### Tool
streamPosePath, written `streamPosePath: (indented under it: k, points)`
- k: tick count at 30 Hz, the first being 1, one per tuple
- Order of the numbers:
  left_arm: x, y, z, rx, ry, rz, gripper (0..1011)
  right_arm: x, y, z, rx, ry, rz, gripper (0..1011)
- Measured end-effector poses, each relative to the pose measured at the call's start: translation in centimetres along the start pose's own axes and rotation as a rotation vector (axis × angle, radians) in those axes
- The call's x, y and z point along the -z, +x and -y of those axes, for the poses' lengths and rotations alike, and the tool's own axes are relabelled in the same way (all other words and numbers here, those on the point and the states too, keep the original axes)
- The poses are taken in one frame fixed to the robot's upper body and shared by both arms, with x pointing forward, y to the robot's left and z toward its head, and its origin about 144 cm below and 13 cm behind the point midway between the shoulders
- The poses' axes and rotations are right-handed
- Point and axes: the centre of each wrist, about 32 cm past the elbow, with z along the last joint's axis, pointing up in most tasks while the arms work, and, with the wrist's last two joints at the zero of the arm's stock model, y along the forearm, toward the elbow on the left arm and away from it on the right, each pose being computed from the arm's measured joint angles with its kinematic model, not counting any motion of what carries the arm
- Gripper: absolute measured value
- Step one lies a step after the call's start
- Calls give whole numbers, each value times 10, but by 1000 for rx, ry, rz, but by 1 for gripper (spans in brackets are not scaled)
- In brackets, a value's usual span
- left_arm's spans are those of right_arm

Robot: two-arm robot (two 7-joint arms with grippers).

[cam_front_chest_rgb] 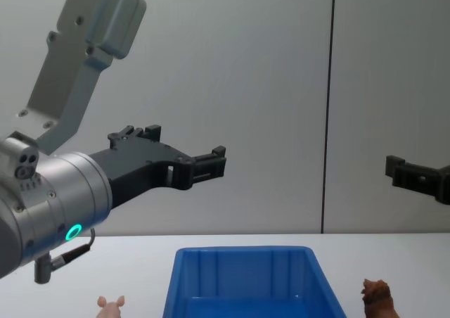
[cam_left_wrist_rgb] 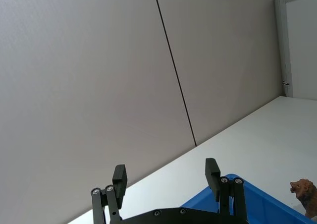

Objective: Pick up the two dolls from the table and place them into the box.

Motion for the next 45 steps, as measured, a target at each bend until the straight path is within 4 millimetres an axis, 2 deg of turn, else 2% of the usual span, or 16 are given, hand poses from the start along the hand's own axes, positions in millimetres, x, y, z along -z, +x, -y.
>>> streamPosePath:
  k: [24, 45]
  points:
    - [0, 0, 0, 0, 0, 0, 1001, 2, 3, 1, -5, -10, 1, 1001]
    - [0, 0, 0, 0, 0, 0, 1001, 30, 49, 9, -31, -229, 45, 1001]
